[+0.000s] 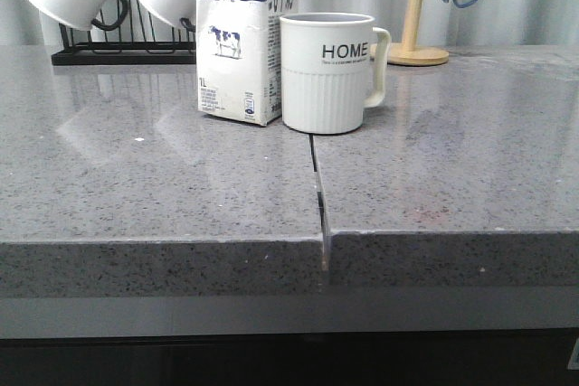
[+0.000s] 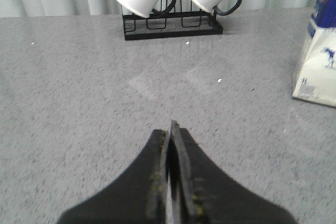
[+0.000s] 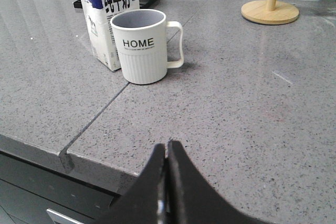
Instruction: Place milk next to cup
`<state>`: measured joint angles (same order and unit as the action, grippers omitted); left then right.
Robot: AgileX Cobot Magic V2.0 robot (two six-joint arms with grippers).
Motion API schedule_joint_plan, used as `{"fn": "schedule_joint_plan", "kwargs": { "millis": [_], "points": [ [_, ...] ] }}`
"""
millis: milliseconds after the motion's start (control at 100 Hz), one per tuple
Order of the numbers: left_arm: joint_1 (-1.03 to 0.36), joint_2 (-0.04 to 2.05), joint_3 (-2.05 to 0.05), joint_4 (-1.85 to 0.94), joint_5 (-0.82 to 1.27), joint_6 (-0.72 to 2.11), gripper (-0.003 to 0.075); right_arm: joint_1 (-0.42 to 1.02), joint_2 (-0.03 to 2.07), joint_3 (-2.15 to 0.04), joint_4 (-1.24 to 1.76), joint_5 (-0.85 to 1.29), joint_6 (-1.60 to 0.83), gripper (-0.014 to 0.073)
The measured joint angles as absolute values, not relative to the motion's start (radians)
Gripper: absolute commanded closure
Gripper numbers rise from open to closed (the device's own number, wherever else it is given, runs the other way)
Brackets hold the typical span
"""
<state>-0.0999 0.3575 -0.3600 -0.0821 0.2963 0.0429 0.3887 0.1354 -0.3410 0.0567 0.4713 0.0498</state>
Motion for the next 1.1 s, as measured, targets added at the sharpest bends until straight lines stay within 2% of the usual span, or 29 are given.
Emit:
{"fn": "schedule_joint_plan", "kwargs": {
  "millis": [330, 480, 1100],
  "points": [
    [-0.096, 0.109, -0.137, -0.078, 0.286, 0.043, 0.0741, 0.389, 0.135, -0.341, 0.057, 0.471, 0.05, 0.0662],
    [-0.096, -0.001, -0.018, -0.078, 0.216, 0.043, 0.0741, 0.389, 0.135, -0.341, 0.057, 0.471, 0.05, 0.0662],
    [-0.096, -0.006, 0.003, -0.078, 0.181, 0.043, 0.0741, 0.389, 0.135, -0.341, 0.059, 0.472, 0.05, 0.0662]
  ]
}}
